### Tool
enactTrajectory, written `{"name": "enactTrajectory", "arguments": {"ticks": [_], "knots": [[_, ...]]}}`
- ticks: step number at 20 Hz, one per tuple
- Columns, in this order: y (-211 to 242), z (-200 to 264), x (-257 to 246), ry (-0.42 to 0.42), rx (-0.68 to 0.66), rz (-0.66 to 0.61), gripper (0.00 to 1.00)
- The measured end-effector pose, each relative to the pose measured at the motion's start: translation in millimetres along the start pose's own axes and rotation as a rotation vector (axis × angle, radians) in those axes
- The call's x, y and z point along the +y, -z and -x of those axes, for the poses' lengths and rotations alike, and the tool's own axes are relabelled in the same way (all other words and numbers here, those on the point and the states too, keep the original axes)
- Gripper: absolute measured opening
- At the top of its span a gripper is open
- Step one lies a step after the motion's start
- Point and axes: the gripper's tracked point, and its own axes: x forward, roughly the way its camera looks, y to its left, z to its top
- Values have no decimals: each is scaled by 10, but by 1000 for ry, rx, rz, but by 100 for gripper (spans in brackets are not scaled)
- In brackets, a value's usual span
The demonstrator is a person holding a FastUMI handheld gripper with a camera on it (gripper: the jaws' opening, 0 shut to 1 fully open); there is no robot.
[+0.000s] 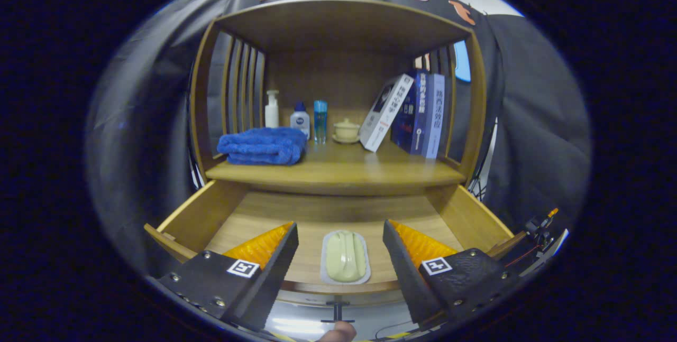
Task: Pull open the drawer, take out the items inside it, and place them on the countertop above the cabinet.
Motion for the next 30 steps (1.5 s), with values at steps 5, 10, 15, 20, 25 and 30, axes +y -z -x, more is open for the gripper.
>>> {"name": "enactTrajectory", "arguments": {"ticks": [5,10,15,20,25,30], "knots": [[303,-299,21,11,200,6,96],[439,-510,87,7,277,-7,90],[600,-659,70,36,361,-5,81],[614,-690,-120,141,366,14,72],[641,-830,5,64,346,-20,45],[633,-796,174,-25,306,-24,15]]}}
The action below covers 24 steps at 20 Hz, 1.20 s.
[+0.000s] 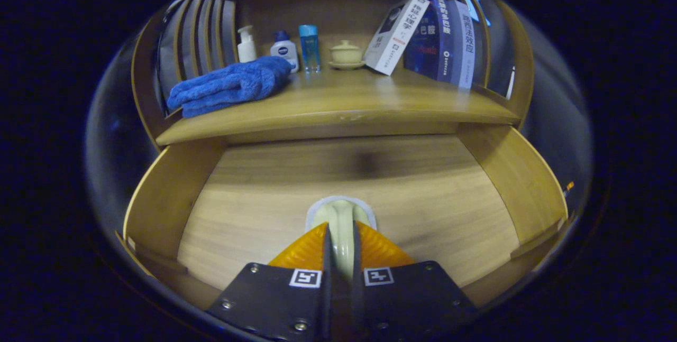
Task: Pull open the drawer, take out the items inside it, and place them on the countertop above the cabinet.
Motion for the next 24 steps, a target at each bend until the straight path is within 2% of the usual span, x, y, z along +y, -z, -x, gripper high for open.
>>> {"name": "enactTrajectory", "arguments": {"ticks": [3,7,16,24], "knots": [[-209,108,36,26,-88,28,15],[-487,441,85,20,-202,14,15],[-926,1044,-96,66,-319,6,15],[-1635,1048,-47,36,-406,-11,15]]}}
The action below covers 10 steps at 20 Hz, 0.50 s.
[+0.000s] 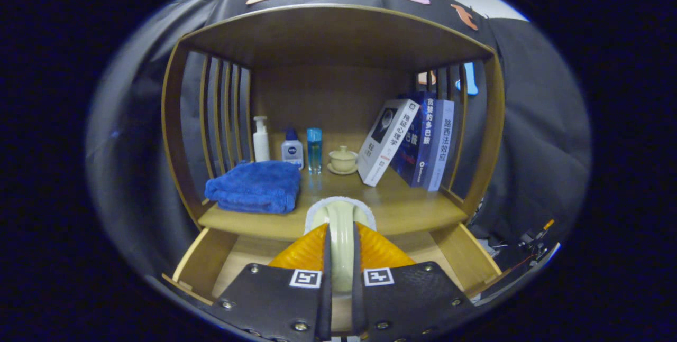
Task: Pull open the drawer, take out the items inside it, and place them on the countertop above the cabinet.
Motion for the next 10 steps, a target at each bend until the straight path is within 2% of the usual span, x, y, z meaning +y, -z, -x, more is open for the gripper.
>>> {"name": "enactTrajectory", "arguments": {"ticks": [5,10], "knots": [[-161,-445,-40,3,-9,11,15],[-6,-997,59,-21,51,30,15]]}}
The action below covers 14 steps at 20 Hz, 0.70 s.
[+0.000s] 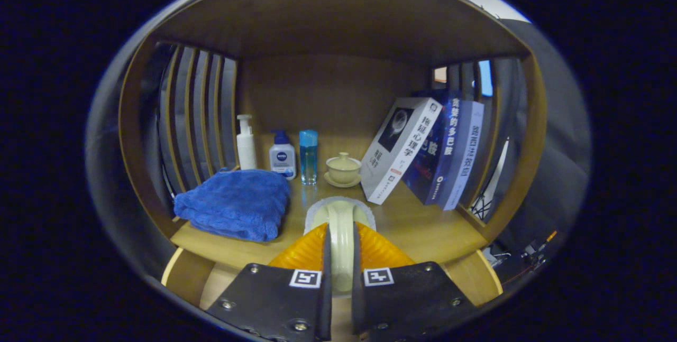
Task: Pull open the drawer, take out the items inside it, and place them on the countertop above the cabinet.
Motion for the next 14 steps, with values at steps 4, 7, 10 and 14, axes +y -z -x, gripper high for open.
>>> {"name": "enactTrajectory", "arguments": {"ticks": [4,7,10,14], "knots": [[66,-324,32,-1,-6,23,15],[31,-459,57,-10,-23,-11,15],[58,-602,37,-15,-6,-41,15],[40,-745,37,-14,-20,-52,15]]}}
